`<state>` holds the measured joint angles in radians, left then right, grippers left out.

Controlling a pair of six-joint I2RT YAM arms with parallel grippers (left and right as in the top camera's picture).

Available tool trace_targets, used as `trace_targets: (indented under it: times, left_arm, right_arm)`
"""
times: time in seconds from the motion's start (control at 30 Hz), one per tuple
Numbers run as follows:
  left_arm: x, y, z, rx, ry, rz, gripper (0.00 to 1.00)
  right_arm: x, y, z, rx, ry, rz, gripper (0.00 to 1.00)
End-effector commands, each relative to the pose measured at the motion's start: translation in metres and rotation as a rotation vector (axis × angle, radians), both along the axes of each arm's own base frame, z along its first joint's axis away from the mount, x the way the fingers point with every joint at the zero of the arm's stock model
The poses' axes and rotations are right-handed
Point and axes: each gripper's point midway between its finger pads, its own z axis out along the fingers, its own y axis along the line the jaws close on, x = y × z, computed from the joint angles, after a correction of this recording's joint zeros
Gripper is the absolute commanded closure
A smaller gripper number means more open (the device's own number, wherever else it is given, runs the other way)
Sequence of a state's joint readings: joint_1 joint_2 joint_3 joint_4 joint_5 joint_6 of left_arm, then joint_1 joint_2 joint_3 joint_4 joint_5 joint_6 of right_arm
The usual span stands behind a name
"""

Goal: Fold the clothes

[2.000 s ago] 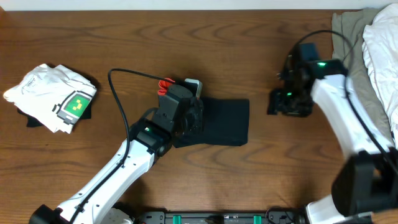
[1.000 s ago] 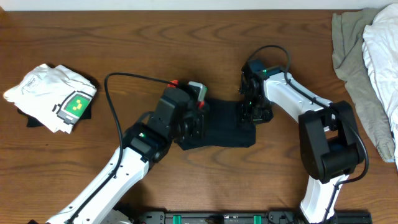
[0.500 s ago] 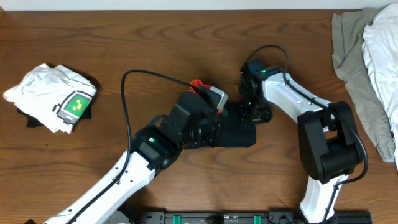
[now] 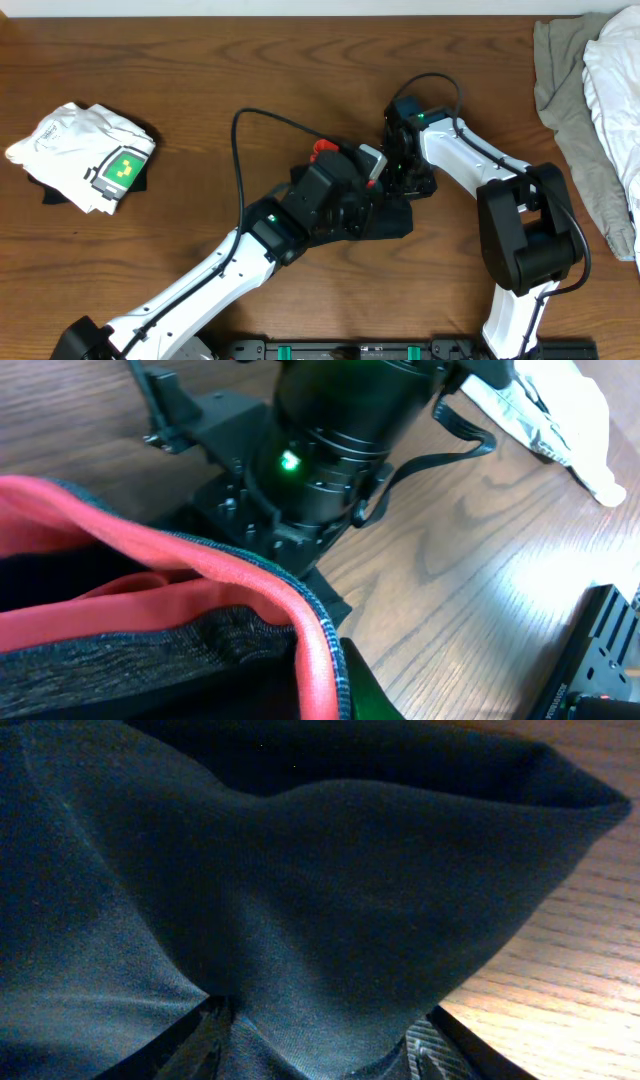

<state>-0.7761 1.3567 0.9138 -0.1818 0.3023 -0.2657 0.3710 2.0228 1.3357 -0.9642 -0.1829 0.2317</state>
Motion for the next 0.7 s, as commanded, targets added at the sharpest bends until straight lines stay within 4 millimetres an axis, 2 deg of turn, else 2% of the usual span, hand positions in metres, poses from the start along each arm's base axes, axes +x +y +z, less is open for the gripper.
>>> trace_targets:
  times: [0.0, 0.2, 0.47, 0.6, 0.67]
  left_arm:
    - [0.002, -0.012, 0.02, -0.045, -0.043, -0.01, 0.94]
    - [0.003, -0.015, 0.021, -0.052, -0.05, -0.012, 0.93]
    - [0.007, -0.024, 0.006, -0.042, -0.037, -0.02, 0.9]
    - [0.005, -0.03, 0.006, -0.048, -0.045, -0.035, 0.9]
    - [0.005, -0.031, 0.006, -0.052, -0.047, -0.037, 0.87]
  right_arm:
    - [-0.01, 0.008, -0.014, 0.003, 0.05, 0.002, 0.46]
    - [-0.011, 0.008, -0.014, 0.002, 0.052, -0.001, 0.45]
    - [-0.012, 0.011, -0.014, 0.001, 0.054, 0.007, 0.45]
    - [-0.013, 0.012, -0.014, 0.001, 0.053, 0.012, 0.45]
    - [-0.013, 0.012, -0.014, 0.001, 0.053, 0.012, 0.45]
